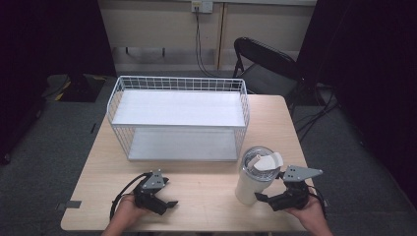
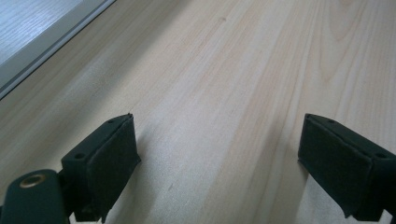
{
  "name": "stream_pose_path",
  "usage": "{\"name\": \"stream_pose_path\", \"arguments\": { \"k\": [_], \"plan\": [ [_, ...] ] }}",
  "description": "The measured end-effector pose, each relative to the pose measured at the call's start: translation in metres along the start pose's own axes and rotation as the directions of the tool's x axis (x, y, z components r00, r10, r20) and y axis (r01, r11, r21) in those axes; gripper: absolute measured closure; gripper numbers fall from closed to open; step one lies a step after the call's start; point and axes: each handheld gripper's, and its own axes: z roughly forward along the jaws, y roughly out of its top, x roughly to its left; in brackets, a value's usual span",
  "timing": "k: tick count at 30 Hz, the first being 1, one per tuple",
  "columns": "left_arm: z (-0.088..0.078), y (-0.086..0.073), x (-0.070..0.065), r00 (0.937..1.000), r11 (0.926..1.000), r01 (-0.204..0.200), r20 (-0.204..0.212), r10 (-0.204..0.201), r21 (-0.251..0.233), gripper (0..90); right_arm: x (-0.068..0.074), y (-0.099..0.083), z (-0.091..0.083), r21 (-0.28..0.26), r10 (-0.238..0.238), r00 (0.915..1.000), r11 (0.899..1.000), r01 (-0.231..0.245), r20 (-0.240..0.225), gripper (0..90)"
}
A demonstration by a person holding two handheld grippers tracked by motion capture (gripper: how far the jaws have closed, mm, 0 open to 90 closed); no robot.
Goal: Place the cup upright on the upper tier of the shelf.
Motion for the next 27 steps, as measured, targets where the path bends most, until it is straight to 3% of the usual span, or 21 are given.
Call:
{"name": "stream_pose_path", "arguments": {
  "k": [16, 22, 27],
  "plan": [
    [0.000, 0.000, 0.000, 1.0000, 1.0000, -0.002, 0.002, 0.002, 0.000, 11.2, 0.001, 0.000, 0.020, -0.142, -0.018, 0.9998, 0.990, 0.017, -0.003, 8.1],
    [0.000, 0.000, 0.000, 1.0000, 1.0000, -0.001, 0.002, 0.001, 0.000, 11.2, -0.001, -0.003, 0.021, -0.163, -0.037, 0.9991, 0.986, 0.034, -0.018, 8.0],
    [0.000, 0.000, 0.000, 1.0000, 1.0000, -0.002, 0.002, 0.002, 0.000, 11.2, -0.002, -0.001, 0.021, -0.148, -0.042, 0.9987, 0.988, 0.037, -0.029, 7.9]
  ]
}}
